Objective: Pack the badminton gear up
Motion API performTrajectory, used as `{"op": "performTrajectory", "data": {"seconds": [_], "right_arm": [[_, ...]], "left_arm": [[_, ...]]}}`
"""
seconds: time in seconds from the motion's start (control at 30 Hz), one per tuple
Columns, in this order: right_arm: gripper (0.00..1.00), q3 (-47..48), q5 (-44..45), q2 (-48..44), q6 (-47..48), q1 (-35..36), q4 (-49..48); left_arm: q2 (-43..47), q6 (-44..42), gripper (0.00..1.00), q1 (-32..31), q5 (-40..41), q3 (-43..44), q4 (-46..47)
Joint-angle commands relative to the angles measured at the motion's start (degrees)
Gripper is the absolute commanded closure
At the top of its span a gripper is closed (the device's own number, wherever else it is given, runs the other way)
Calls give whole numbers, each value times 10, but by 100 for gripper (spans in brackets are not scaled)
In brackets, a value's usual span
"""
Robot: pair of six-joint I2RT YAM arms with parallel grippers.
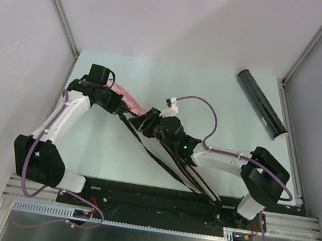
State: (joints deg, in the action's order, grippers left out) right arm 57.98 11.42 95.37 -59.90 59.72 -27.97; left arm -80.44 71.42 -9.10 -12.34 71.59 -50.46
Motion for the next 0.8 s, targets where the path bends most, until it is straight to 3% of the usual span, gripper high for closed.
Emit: {"op": "performTrajectory", "data": {"seconds": [0.0,0.3,0.5,0.77], "right_arm": [[54,4,66,10,8,0,-22],[68,6,111,10,-9,3,-17],[100,9,112,9,-4,-1,-10],[100,-32,29,-67,129,-8,47]], "left_arm": [[38,36,100,0,-29,-2,-3],[47,39,100,-3,-19,-8,-3],[51,39,100,-7,0,-12,-3],[12,-20,100,33,109,35,-3]]}}
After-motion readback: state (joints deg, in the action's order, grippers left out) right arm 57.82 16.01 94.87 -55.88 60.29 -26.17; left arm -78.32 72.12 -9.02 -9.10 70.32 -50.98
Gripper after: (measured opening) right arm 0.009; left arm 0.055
